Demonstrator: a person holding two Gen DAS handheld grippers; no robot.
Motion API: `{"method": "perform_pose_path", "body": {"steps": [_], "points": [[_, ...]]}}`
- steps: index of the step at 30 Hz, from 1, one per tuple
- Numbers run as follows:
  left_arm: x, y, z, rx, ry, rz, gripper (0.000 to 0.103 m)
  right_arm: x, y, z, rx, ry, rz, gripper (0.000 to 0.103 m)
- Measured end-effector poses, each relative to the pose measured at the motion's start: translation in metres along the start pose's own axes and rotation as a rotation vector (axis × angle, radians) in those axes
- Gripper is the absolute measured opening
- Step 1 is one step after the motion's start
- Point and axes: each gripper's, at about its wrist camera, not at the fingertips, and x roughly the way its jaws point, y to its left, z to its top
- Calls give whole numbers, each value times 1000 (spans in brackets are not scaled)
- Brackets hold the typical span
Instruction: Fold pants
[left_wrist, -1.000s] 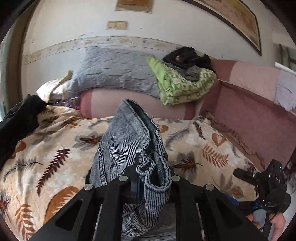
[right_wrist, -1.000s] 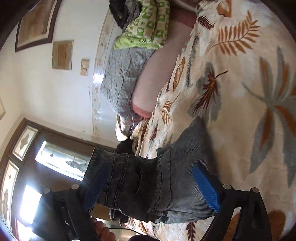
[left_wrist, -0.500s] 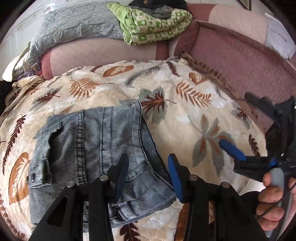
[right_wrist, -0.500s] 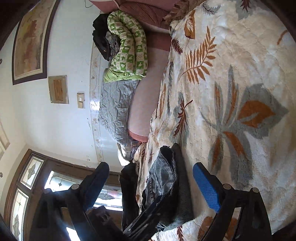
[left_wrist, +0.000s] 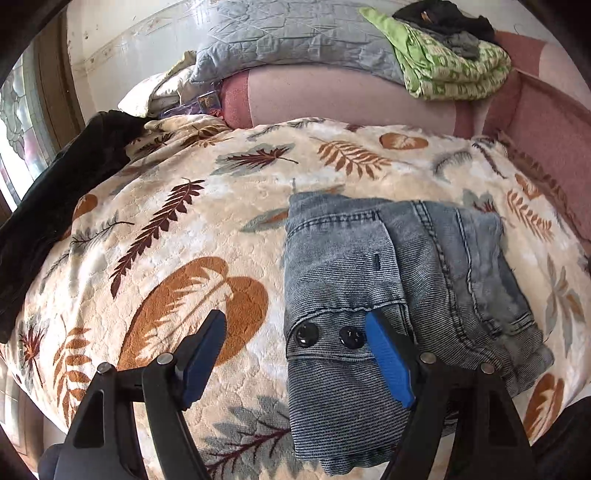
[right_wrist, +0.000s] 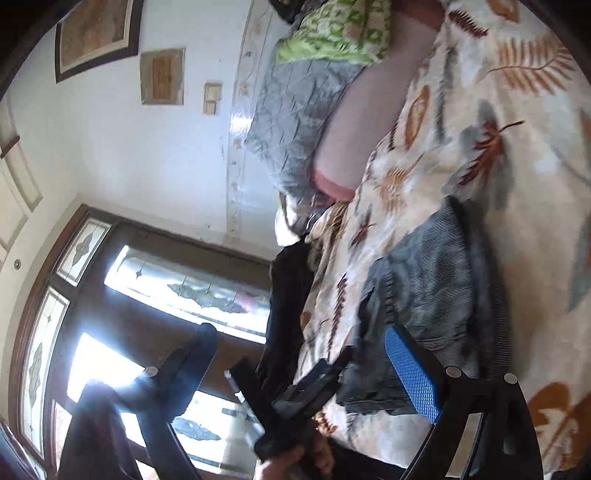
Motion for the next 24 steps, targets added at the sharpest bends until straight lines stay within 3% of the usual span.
{"method": "perform_pose_path", "body": {"steps": [2,4,5,6,7,9,11,14,18,20,22,24], "points": [[-1,-1,-4,5,-17,7,78,26,-13,2,29,51,-80,94],[-2,1,-7,3,-15,-6,78,53,-52,-4,103,166,-264,94],[-2,2,-6,12,-1,-37,78,60,-78,-12,158,218,-348,88],[-3,5,-4,11,0,-51,78,51,-83,-15,143,170,-338,80],[-8,10,-3,-1,-16,-74,78,45,-80,-14,152,161,-318,79],[-23,18,0,-44,-62,-121,78,41,-73,-8,197,184,-365,81],[-33,18,0,-41,-99,-137,78,41,-53,6,132,159,-399,82],[-9,1,-8,46,15,-169,78,60,-22,36,72,157,-351,82],[4,-6,-20,46,37,-218,79,124,3,68,-15,267,-298,83],[4,-6,-21,38,35,-224,79,153,-10,79,-51,334,-349,83],[1,-4,-20,29,24,-254,78,164,-50,84,-36,331,-571,82],[-9,6,-17,-20,6,-314,78,153,-87,88,91,272,-558,59]]}}
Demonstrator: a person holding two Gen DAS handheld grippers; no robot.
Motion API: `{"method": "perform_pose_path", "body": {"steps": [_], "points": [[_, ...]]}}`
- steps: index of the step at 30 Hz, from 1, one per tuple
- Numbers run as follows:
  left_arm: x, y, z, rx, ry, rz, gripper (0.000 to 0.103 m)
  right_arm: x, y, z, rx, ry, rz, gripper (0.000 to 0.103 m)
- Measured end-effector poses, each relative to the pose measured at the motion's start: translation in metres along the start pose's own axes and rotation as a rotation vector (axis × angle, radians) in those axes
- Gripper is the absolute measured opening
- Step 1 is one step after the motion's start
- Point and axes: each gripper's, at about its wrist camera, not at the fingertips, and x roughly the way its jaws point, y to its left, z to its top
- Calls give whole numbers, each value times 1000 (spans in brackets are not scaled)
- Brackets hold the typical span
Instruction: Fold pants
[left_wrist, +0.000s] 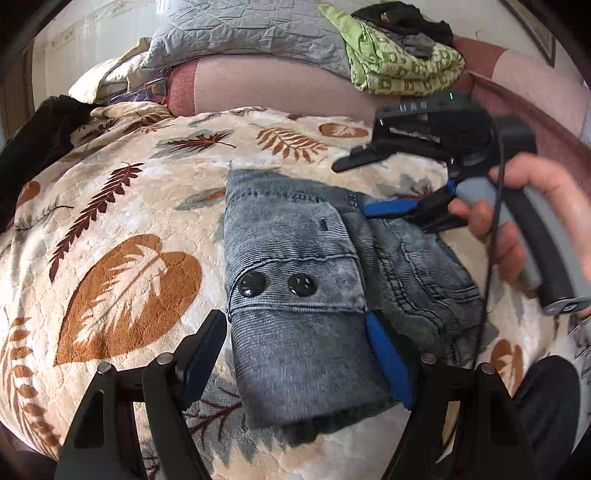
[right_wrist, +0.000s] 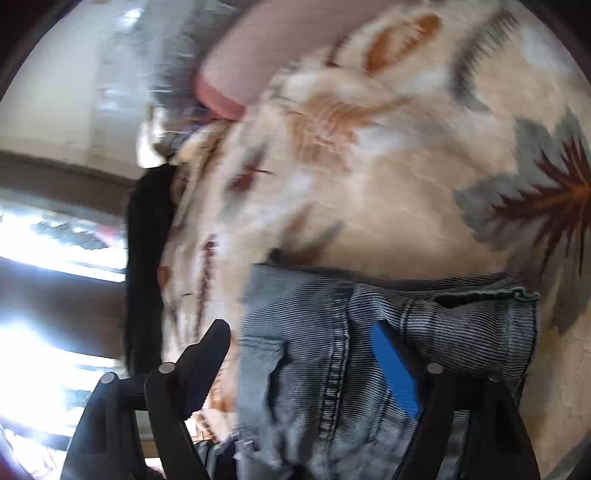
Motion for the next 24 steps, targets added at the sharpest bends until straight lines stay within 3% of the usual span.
{"method": "perform_pose_path", "body": {"steps": [2,4,6,9,11,14,16,20,22,23,24], "points": [[-20,10,8,-67,-63,-29,78,-10,0,2,15,7,45,59],[-39,19,20,-123,-153,-41,78,-17,18,1,-70,19,-15,62],[-39,20,28,-122,-175,-23,78,-26,39,1,-143,11,-73,69],[5,18,22,-102,-6,-36,78,-22,85,4,-295,32,-143,71],[32,14,9,-96,100,-60,78,0,119,8,-414,92,-256,71],[36,12,4,-91,85,-66,79,45,159,11,-571,189,-432,71],[38,15,5,-103,90,-81,80,76,176,12,-627,238,-498,71],[40,16,5,-89,80,-85,80,138,180,13,-705,346,-681,71],[41,15,6,-83,74,-83,80,156,174,12,-715,394,-727,71],[41,15,6,-83,73,-83,80,161,171,11,-711,406,-738,69],[41,15,6,-81,72,-82,80,165,169,10,-712,421,-751,56]]}}
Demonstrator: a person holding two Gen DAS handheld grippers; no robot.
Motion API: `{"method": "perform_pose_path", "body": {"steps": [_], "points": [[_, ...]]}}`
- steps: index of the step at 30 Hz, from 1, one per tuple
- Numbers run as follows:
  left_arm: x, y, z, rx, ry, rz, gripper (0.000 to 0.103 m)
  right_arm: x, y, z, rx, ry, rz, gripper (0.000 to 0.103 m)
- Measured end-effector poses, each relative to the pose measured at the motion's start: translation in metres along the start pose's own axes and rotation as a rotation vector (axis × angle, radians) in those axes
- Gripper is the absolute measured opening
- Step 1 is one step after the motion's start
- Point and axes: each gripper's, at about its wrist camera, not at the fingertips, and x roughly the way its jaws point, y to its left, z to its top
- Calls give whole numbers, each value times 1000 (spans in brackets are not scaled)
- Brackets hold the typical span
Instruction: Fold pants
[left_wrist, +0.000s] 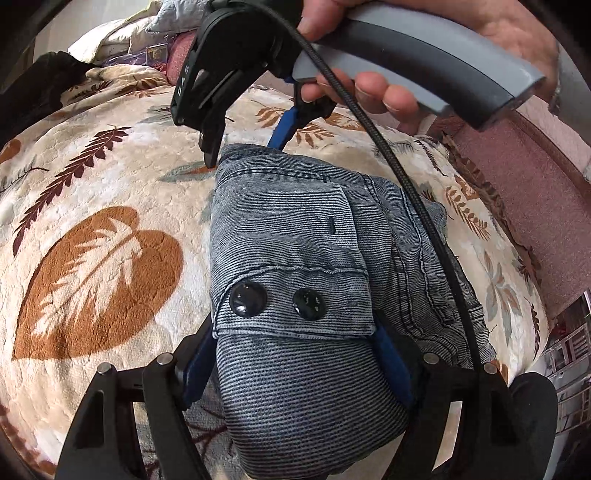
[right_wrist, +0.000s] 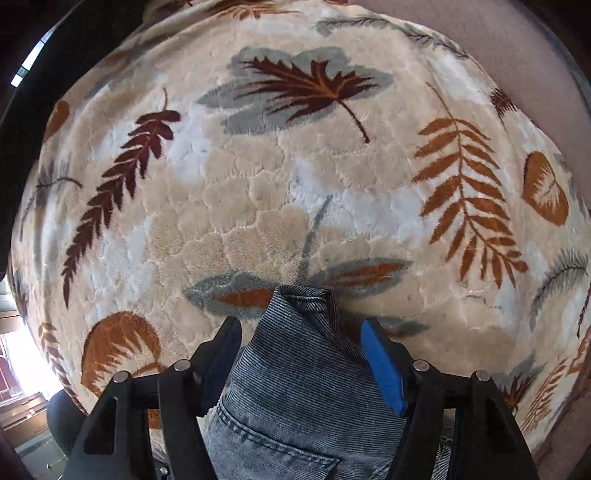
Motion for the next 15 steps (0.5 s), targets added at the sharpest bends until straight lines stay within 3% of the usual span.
{"method": "perform_pose_path", "body": {"steps": [3,7,12,15], "points": [[-1,1,-1,-3,0,-4,80,5,7,-3,-46,42,-50,27],[-4,3,-2,-6,0,-12,80,-21,3,-9,-19,-45,-120,16],[-5,3,-4,-4,-3,-9,80,-23,-6,-17,-1,-105,-93,14],[-6,3,-5,-6,-8,-10,80,-33,-17,-14,82,-181,-62,17]]}}
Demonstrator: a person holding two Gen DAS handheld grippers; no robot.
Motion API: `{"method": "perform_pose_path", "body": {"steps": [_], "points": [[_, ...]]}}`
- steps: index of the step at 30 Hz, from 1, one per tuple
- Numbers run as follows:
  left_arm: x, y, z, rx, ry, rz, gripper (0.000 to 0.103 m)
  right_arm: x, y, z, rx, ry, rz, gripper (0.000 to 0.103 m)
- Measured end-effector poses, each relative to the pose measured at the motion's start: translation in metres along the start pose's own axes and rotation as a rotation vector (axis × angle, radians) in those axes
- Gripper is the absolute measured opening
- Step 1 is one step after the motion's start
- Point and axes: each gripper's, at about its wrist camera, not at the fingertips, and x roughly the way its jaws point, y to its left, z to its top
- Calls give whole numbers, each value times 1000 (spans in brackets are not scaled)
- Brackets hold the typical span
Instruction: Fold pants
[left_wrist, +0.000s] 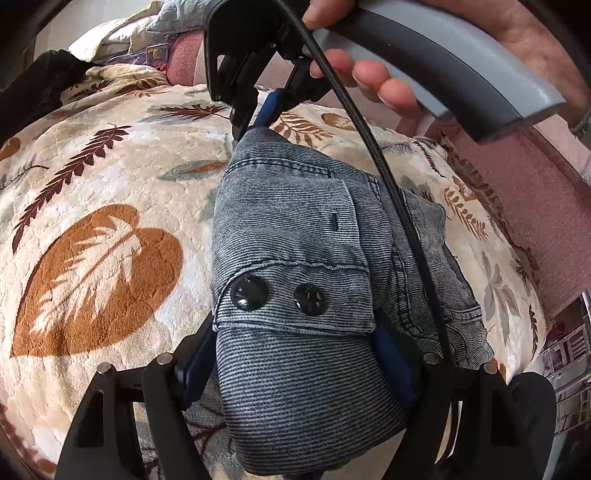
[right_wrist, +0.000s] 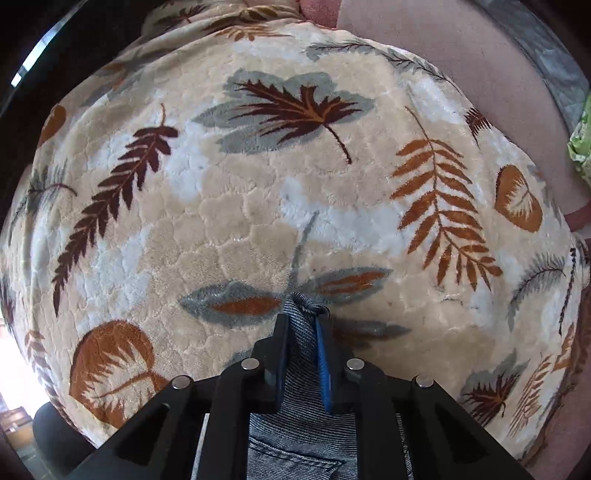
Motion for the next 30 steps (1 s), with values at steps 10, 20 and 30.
{"method": "perform_pose_path", "body": {"steps": [10,20,30], "points": [[-3,-3,-2,-10,-7,1,80,8,20,12,-31,95,-35,77],[-3,-4,-2,-10,-8,3,80,22,30,0,-129,169,-106,18],[-2,-5,-5,-8,-14,10,80,4,23,-8,-102,73,-132,17]]}}
